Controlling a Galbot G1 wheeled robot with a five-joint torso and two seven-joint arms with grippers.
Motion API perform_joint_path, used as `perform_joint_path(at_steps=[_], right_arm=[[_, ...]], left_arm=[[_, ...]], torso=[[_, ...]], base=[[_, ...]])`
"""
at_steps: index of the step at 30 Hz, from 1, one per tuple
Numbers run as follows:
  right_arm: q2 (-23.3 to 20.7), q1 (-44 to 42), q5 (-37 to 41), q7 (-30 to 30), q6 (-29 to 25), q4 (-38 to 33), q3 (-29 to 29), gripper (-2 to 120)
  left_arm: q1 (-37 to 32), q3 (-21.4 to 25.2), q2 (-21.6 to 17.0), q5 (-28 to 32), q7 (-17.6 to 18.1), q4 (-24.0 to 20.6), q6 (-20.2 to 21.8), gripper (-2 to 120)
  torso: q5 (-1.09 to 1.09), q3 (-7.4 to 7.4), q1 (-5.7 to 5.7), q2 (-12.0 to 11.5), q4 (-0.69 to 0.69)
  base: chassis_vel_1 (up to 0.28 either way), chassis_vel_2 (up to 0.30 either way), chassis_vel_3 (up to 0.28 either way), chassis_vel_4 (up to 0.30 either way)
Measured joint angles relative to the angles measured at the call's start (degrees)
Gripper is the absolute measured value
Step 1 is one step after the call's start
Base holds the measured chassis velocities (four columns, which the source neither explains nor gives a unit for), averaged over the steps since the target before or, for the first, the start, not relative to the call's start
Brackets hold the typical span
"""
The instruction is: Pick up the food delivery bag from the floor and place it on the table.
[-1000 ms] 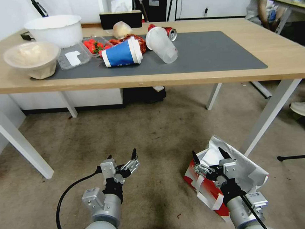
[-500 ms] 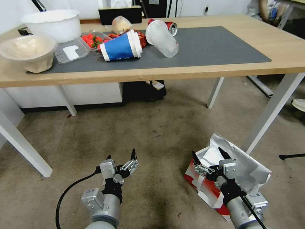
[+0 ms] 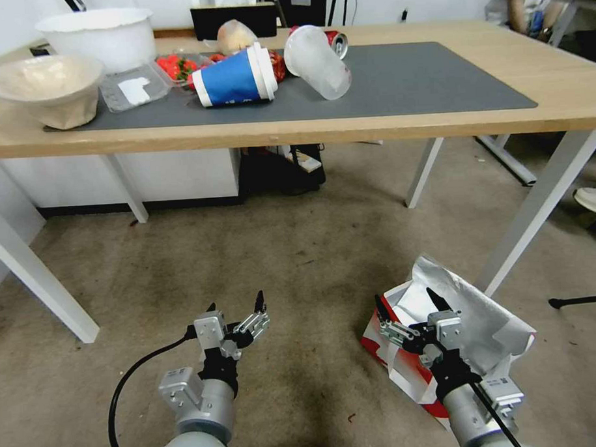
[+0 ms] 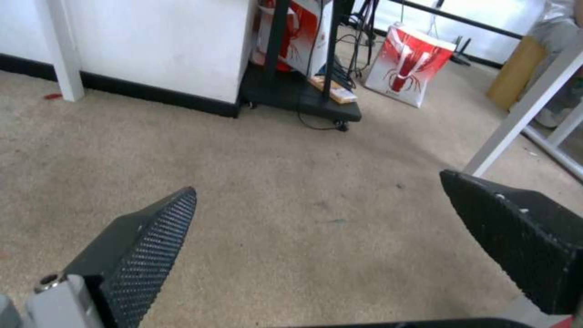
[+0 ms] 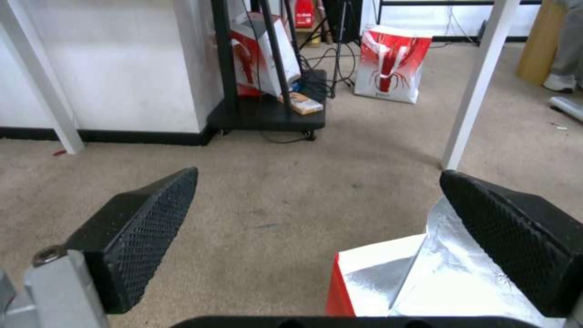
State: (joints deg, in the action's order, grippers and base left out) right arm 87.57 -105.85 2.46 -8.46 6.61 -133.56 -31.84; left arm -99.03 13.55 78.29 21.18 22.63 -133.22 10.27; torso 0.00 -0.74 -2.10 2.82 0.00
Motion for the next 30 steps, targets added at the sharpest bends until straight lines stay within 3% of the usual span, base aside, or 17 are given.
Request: perform_joint_path(at_steps=[4, 10, 22, 30], right_arm=[[0.0, -0.1, 0.0, 0.0, -0.1, -0.1, 0.0, 100], [0.0, -0.1, 0.0, 0.0, -0.1, -0.2, 0.0, 100], [-0.1, -0.4, -0.4, -0.1, -0.3, -0.3, 0.1, 100], [-0.2, -0.4, -0.6, -0.5, -0.7, 0.2, 0.1, 100]], left_arm=[[0.0, 0.1, -0.4, -0.5, -0.2, 0.1, -0.4, 100], [0.2, 0.4, -0.9, -2.7, -0.5, 1.1, -1.8, 100], [0.5, 1.1, -2.3, -3.0, -1.7, 1.6, -2.4, 100], [0.4, 1.2, -2.6, -3.8, -4.4, 3.4, -4.7, 100]], torso=[[0.0, 0.75, 0.02, -0.9, 0.0], [0.0, 0.73, 0.16, -1.5, -0.01], [0.0, 0.74, 0.19, -1.4, 0.0], [0.0, 0.74, 0.17, -1.2, 0.0]], base=[[0.0, 0.0, 0.0, 0.0], [0.0, 0.0, 0.0, 0.0], [0.0, 0.0, 0.0, 0.0], [0.0, 0.0, 0.0, 0.0]])
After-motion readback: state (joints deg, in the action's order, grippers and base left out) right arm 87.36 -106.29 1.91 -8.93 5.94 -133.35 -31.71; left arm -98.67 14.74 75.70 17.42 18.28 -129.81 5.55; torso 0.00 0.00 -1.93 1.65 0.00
